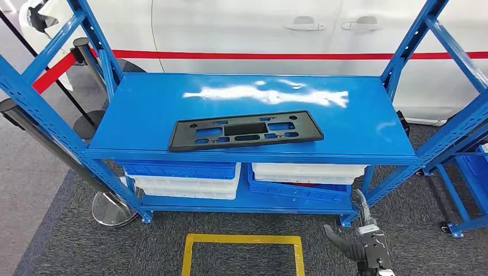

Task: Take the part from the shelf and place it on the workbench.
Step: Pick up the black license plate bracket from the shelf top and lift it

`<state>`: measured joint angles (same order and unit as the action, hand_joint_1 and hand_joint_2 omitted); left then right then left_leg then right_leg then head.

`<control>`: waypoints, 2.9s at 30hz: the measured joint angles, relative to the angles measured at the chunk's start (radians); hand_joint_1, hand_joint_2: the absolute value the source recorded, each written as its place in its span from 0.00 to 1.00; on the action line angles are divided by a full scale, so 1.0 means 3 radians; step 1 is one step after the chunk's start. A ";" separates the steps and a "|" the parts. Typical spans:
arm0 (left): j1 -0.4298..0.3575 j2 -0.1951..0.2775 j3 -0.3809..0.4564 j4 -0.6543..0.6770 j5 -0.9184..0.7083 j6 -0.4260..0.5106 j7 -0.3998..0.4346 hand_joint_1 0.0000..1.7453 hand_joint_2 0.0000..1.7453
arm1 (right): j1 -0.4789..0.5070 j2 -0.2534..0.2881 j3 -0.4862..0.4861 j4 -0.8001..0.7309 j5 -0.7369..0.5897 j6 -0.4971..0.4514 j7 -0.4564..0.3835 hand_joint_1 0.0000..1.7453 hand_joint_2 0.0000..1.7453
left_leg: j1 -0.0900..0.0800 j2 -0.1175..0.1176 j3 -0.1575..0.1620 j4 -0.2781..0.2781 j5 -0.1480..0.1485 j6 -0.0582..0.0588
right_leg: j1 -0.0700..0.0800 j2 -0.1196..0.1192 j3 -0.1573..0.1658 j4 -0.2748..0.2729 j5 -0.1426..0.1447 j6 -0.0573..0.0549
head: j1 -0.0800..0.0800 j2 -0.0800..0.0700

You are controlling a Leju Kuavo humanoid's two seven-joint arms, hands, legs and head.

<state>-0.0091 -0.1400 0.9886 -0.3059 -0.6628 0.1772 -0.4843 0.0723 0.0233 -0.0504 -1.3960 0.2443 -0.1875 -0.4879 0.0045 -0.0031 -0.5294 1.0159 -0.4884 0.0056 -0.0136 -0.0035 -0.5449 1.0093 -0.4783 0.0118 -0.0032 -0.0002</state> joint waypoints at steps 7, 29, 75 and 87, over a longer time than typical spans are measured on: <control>-0.0003 0.0001 0.0109 0.0005 -0.0098 -0.0042 -0.0031 0.00 0.00 | -0.0003 -0.0090 0.0449 -0.0629 0.0088 -0.0013 -0.0082 0.00 1.00 | -0.0010 -0.0001 -0.0008 0.0019 -0.0005 0.0009 | -0.0023 -0.0001 -0.0002 -0.0005 0.0008 0.0012 | -0.0001 0.0001; -0.0036 -0.0029 0.0474 0.0009 -0.0483 -0.0158 -0.0010 0.00 0.00 | -0.0086 -0.0457 0.1804 -0.1594 0.1049 -0.0097 0.0489 0.00 1.00 | 0.0016 -0.0010 -0.0068 0.0096 -0.0052 -0.0061 | -0.0024 0.0011 -0.0068 0.0002 0.0041 -0.0068 | -0.0005 0.0000; -0.0113 0.0097 0.0781 0.0039 -0.0722 -0.0552 0.0097 0.00 0.00 | -0.0929 0.0347 0.2574 0.0331 0.4233 -0.1595 0.1661 0.00 1.00 | 0.0054 -0.0016 -0.0114 0.0027 0.0080 0.0018 | 0.0002 0.0000 -0.0105 0.0108 -0.0038 0.0019 | -0.0041 0.0001; -0.0124 0.0061 0.0812 0.0054 -0.0701 -0.0527 0.0130 0.00 0.00 | -0.1007 0.0357 0.2565 0.0457 0.4157 -0.1561 0.1700 0.00 1.00 | -0.0011 -0.0021 -0.0044 0.0014 -0.0001 0.0039 | 0.0092 0.0009 -0.0227 0.0071 0.0122 -0.0156 | -0.0029 0.0000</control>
<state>-0.0464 -0.1218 1.2323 -0.2897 -0.8731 0.0192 -0.4453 -0.2298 0.1305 0.7193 -1.2588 1.4914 -0.6557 0.0221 0.0012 -0.0093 -0.5428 1.0202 -0.4886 0.0174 0.0141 -0.0008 -0.6129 1.0308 -0.4417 -0.0349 -0.0120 -0.0001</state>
